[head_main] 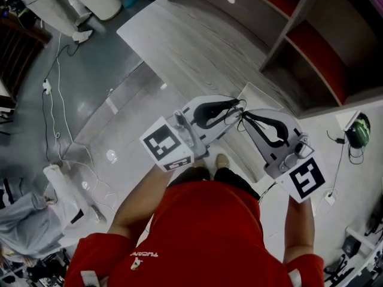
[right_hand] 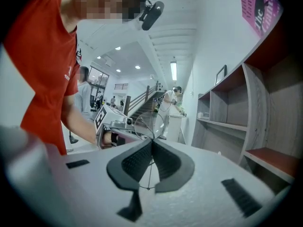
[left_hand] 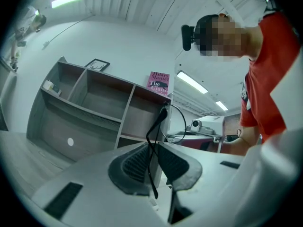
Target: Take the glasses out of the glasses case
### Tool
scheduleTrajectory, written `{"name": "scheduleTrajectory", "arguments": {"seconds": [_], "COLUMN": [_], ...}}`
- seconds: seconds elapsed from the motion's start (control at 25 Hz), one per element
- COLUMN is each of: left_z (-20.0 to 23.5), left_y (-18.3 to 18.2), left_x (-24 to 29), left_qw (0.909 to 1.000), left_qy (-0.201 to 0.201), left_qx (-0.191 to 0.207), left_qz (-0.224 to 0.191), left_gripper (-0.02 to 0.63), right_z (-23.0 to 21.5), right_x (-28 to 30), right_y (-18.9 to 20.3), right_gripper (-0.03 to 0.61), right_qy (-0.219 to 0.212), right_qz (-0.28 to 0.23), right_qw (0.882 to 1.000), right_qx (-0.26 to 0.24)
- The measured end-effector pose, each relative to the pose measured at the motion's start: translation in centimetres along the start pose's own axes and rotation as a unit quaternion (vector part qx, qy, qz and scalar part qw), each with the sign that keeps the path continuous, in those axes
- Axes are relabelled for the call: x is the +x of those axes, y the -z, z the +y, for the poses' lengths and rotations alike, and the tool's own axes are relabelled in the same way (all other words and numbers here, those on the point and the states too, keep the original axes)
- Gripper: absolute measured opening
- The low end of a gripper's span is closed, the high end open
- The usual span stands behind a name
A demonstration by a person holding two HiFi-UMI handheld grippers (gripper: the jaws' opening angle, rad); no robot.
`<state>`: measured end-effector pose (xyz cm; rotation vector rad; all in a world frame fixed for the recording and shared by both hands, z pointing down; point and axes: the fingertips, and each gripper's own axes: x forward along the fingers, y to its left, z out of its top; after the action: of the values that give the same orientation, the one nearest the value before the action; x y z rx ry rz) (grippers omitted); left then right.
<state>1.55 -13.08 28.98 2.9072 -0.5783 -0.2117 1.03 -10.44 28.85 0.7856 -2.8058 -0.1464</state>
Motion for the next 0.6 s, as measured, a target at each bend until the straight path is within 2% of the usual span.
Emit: {"name": "scheduleTrajectory", "arguments": {"seconds": [0.12,0.32,0.6], "left_z": [-0.07,-0.03,-0.63], "left_y": [0.15,0.28,0.56], "left_x": [0.05,-0.22,-0.31], "left_qw": [0.9999,0.9996,0.9998], "left_qy": [-0.011,-0.025,-0.012], "left_qx": [0.004,0.011,0.015], "left_qz": [0.001,0.003,0.003], "left_gripper": [0.047,0.023,0.015], "right_z": [-0.09,-0.58,-0.45], "right_x": [-0.03,-0.17,-0.16], "right_y": [0.28,0.73,1.0], "right_gripper": [0.015,0.023,0.038], "right_qy": [0.01,0.029,0.026], "right_qz": [0.002,0.004,-0.006], "right_qw": [1.0,0.999,0.999], "right_qx": [-0.006,0.022,0.038]}}
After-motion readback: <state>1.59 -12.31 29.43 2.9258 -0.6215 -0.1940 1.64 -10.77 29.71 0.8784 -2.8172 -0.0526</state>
